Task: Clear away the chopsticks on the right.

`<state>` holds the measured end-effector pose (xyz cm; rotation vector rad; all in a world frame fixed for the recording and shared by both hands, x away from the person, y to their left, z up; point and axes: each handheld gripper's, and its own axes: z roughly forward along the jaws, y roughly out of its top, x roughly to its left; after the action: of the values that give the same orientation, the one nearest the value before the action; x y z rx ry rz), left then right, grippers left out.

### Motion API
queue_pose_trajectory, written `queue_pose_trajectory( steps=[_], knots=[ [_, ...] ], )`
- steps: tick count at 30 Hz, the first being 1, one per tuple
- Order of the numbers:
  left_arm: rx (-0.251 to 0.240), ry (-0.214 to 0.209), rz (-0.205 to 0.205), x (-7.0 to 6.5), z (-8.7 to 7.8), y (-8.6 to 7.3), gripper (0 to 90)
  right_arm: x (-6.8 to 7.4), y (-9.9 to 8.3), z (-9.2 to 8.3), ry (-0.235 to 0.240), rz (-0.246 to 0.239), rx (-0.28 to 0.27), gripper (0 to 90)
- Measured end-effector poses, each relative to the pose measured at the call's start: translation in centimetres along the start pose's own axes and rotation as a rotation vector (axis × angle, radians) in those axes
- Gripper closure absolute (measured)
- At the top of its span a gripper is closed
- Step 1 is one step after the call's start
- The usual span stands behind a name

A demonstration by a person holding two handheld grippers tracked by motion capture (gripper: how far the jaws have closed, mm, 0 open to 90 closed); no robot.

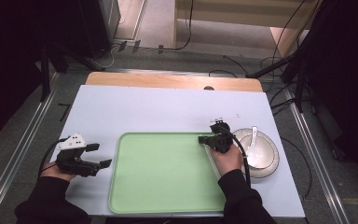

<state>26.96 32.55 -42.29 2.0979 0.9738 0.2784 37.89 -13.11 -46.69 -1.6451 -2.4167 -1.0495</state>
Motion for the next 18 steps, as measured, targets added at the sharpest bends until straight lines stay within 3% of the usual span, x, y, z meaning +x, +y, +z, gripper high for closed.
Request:
queue_pose_trajectory(
  steps=[11,18],
  knots=[
    [-0.003,0.000,0.002,0.0,-0.1,0.0,17.5,0.1,-0.4,-0.5,-0.026,0.038,0.008,90.0],
    [-0.004,-0.006,0.001,0.0,0.0,0.0,17.5,0.9,-0.3,-2.0,0.054,-0.002,-0.034,83.7]
  ],
)
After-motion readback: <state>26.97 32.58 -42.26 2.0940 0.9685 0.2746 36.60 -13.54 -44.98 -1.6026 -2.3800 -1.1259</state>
